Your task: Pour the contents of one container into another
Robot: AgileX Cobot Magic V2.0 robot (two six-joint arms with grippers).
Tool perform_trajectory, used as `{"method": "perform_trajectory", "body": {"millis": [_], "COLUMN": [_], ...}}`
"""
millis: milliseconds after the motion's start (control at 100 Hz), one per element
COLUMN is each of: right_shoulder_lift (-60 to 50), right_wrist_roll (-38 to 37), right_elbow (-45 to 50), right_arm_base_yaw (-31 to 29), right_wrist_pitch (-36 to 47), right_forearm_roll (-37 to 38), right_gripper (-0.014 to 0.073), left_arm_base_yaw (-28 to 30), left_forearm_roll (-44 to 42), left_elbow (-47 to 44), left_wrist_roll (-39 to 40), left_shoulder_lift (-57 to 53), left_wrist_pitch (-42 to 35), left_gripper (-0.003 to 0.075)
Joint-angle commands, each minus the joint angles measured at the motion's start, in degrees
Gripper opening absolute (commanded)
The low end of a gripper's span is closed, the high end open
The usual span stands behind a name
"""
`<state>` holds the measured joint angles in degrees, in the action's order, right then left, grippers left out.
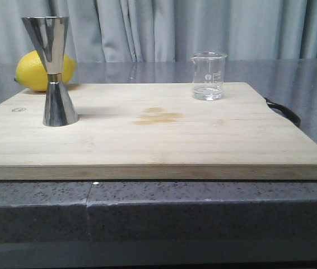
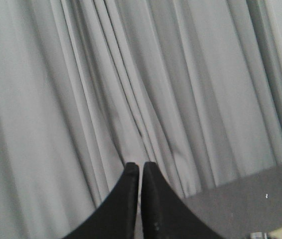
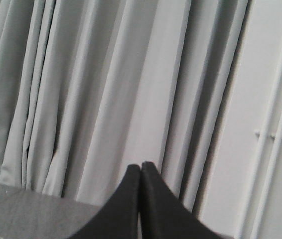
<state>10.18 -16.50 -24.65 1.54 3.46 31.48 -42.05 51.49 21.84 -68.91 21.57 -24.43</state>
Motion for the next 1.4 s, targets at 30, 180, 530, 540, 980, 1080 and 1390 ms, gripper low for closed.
{"method": "perform_trajectory", "body": {"millis": [30, 180, 530, 540, 980, 1080, 1390], "right_shoulder_lift": [-4.01, -7.39, -7.91, -7.91, -7.91, -7.91, -7.91], "right_wrist_roll": [0.33, 0.33, 0.33, 0.33, 0.33, 0.33, 0.33], "right_elbow": [4.75, 8.75, 9.66, 9.66, 9.66, 9.66, 9.66], "right_arm_base_yaw": [-0.29, -0.29, -0.29, -0.29, -0.29, -0.29, -0.29], "right_wrist_pitch": [2.03, 2.03, 2.26, 2.26, 2.26, 2.26, 2.26], "right_forearm_roll": [0.52, 0.52, 0.52, 0.52, 0.52, 0.52, 0.52], "right_gripper": [-0.0069, -0.0069, -0.0069, -0.0069, -0.0069, -0.0069, -0.0069], "left_arm_base_yaw": [-0.02, -0.02, -0.02, -0.02, -0.02, -0.02, 6.72], "left_forearm_roll": [-1.56, -1.09, -0.91, -0.91, 5.07, 5.07, -31.06], "left_elbow": [-4.18, -9.25, -10.19, -10.19, -9.81, -10.05, -16.33], "left_wrist_roll": [-0.09, 0.37, 0.36, 0.36, 0.36, 0.36, 39.54], "left_shoulder_lift": [0.57, 0.57, 0.57, 0.57, 0.57, 0.57, 1.24], "left_wrist_pitch": [-7.18, -8.69, -8.46, -8.46, -8.25, -9.25, -16.86], "left_gripper": [-0.0019, -0.0019, -0.0019, -0.0019, -0.0019, -0.0019, -0.0019]}}
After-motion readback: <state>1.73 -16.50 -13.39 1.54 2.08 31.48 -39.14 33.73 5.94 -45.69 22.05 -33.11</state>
